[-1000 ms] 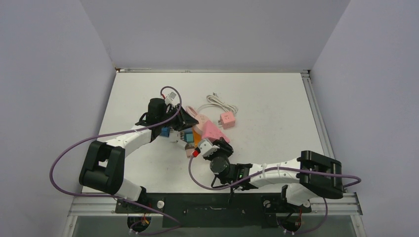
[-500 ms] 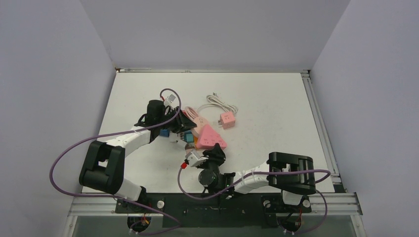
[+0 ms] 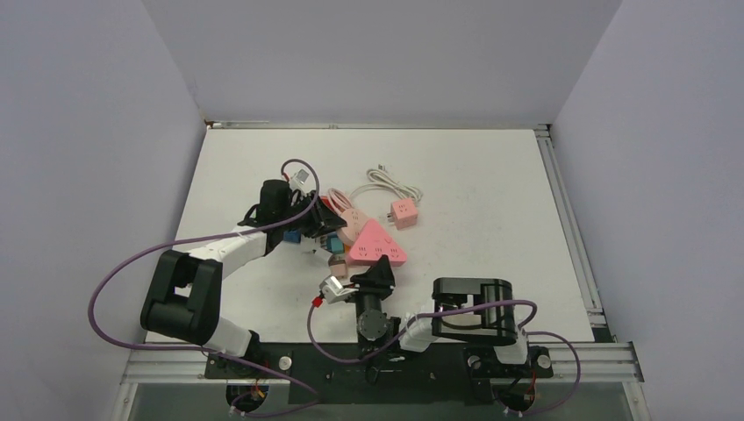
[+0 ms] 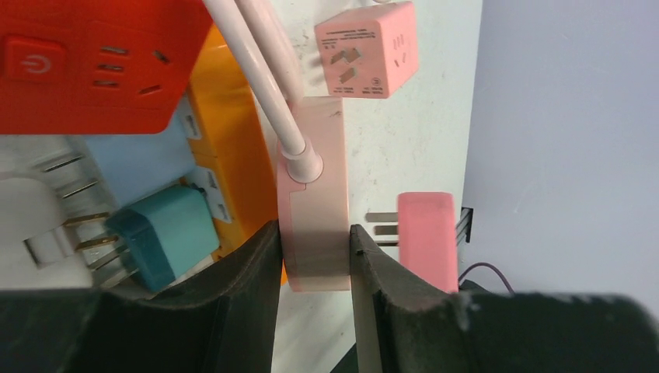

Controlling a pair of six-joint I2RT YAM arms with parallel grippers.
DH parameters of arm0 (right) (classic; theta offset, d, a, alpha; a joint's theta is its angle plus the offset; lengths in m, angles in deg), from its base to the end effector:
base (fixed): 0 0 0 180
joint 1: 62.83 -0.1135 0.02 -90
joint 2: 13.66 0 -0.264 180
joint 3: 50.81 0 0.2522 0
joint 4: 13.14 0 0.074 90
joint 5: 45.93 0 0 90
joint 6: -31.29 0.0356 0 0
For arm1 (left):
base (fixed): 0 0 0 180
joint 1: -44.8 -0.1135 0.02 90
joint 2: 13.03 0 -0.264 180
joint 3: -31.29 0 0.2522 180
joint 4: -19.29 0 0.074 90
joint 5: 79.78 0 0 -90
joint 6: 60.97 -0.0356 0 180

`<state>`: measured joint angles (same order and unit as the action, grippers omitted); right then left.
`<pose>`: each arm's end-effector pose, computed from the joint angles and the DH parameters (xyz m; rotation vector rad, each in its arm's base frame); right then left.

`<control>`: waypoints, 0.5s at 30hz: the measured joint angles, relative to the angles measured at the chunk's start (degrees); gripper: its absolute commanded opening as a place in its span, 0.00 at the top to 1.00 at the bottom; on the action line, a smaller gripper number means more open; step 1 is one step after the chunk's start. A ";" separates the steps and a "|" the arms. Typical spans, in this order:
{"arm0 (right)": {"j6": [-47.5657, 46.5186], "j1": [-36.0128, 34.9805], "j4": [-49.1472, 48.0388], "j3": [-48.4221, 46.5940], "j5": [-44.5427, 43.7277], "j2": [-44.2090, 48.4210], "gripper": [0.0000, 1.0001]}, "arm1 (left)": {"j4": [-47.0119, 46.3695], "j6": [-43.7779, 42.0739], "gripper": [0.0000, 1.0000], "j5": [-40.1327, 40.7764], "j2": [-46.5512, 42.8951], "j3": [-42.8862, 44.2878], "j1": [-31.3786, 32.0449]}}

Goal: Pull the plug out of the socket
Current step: Remove the plug from the socket, then place the socket at the center of the board.

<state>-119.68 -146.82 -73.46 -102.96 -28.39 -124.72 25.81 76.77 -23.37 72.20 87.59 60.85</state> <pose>0.0683 0.3244 0.1460 -0.9318 1.3027 -0.6576 0.2860 -0.1028 0.1945 -0.2877 2.3432 -1.2332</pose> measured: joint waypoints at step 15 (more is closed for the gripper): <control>-17.44 0.35 -11.76 -1.84 -3.50 1.92 0.95 | 0.07 1.57 1.00 2.75 1.07 -1.40 -1.07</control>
<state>-137.12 -146.47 -85.22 -104.80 -31.89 -122.80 25.87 78.35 -20.61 73.27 86.19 59.78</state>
